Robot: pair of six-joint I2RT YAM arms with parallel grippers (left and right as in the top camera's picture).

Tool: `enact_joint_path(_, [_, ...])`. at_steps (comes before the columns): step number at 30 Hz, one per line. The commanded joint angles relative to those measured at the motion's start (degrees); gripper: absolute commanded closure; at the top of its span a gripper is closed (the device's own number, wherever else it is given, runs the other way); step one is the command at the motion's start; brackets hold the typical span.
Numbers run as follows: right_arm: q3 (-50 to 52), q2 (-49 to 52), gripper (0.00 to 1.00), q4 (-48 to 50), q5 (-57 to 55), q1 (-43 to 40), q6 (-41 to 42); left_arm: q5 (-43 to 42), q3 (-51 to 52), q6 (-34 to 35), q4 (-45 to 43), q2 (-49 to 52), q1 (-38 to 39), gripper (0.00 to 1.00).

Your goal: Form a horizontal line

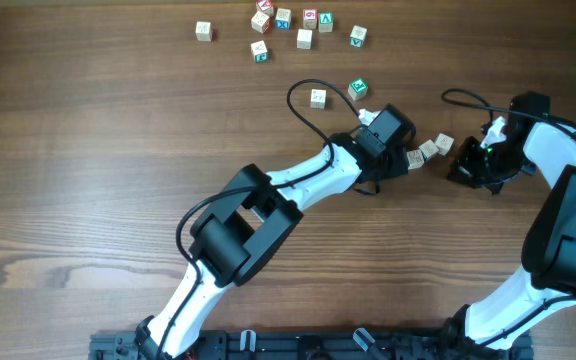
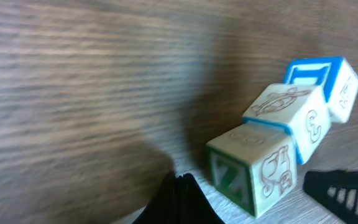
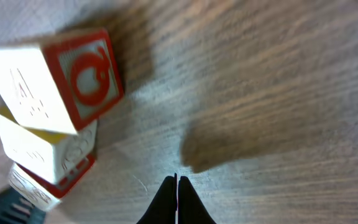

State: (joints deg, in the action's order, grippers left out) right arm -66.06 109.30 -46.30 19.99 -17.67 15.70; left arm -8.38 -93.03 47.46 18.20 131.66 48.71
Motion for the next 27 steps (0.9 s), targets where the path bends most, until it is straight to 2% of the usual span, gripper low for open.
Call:
enact_joint_path(1, [-0.2,0.98,0.96,1.38,-0.7,0.46,4.85,2.91,2.23,-0.7,4.79,2.62,0.04,0.95])
enact_joint_path(15, [-0.2,0.98,0.95,-0.2,-14.56,0.46,6.71,2.4,2.23,-0.72,11.61,2.62,0.87,0.96])
enact_joint_path(19, [-0.2,0.98,0.96,-3.3,-14.69,0.46,6.64,2.21,2.23,-0.7,11.63,2.6,0.85,0.96])
enact_joint_path(23, [-0.2,0.98,0.95,-4.28,-15.54,0.46,2.64,1.51,2.23,-0.7,11.41,2.6,0.85,0.96])
enact_joint_path(27, [-0.2,0.98,0.95,-4.55,-11.85,0.46,5.01,1.62,2.23,-0.72,10.38,2.6,0.81,0.96])
